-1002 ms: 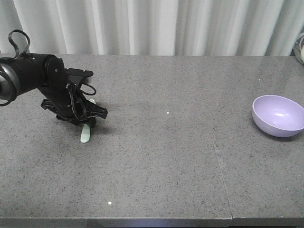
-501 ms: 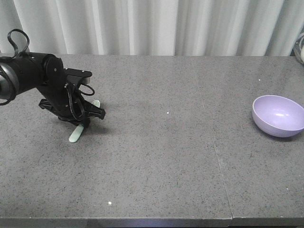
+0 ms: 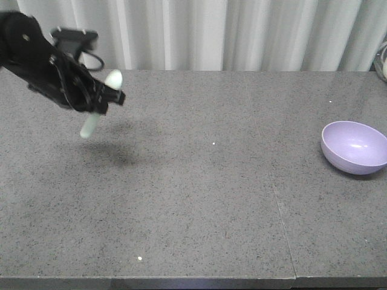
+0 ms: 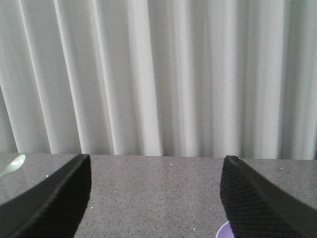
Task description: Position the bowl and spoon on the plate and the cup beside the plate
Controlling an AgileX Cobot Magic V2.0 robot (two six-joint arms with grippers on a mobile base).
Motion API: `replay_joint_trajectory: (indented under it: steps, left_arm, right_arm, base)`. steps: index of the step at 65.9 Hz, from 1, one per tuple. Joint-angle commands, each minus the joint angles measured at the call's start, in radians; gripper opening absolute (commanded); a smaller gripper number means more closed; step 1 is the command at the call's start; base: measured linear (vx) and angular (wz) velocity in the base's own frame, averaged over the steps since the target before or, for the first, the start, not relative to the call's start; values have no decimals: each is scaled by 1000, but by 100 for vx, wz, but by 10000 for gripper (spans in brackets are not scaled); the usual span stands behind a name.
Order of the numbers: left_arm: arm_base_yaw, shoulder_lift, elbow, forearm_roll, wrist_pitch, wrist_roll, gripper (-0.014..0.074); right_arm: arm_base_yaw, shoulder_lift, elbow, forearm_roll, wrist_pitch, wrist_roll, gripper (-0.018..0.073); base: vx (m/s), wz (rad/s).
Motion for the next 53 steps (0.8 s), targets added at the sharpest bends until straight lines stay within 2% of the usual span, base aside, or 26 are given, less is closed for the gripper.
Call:
replay_joint_trajectory:
  steps: [1,11,19,30,39,44,48,53]
  left_arm:
    - [-2,-121,-32,-16,-82,-1,-8]
    - [-2,-220,-32,-16,-133,-1,-8]
    - [-2,-284,-32,-17,-156,-1,-8]
    - [-2,-349,-32,-17,-164,-1,-8]
    - [-2,-375,-32,-18,-173,-3,-8]
    - [-2,-378,-32,-18,-170,-3,-8]
    - [-2,-378,-32,-26,-170,-3,-8]
    - [-2,-378,-32,-53,-171,-3,-8]
  right_arm:
    - [-3,20,-33,-2,-63,-11,538]
    - [-3,96,-65,-3,-39,-10,538]
    - [-3,208,-158,-6,25,-7,538]
    - [-37,356,-334,-80,89,13,538]
    - [-136,482,-487,-187,186,102,538]
    - [-219,555,-545,-237,270,153,538]
    - [-278,606,-567,-239,308,166,538]
    - [-340,663,-570,-197,323,163,538]
  base:
    - [0,0]
    - [0,0]
    - [0,0]
    - [0,0]
    - [0,0]
    - [0,0]
    - [0,0]
    - [0,0]
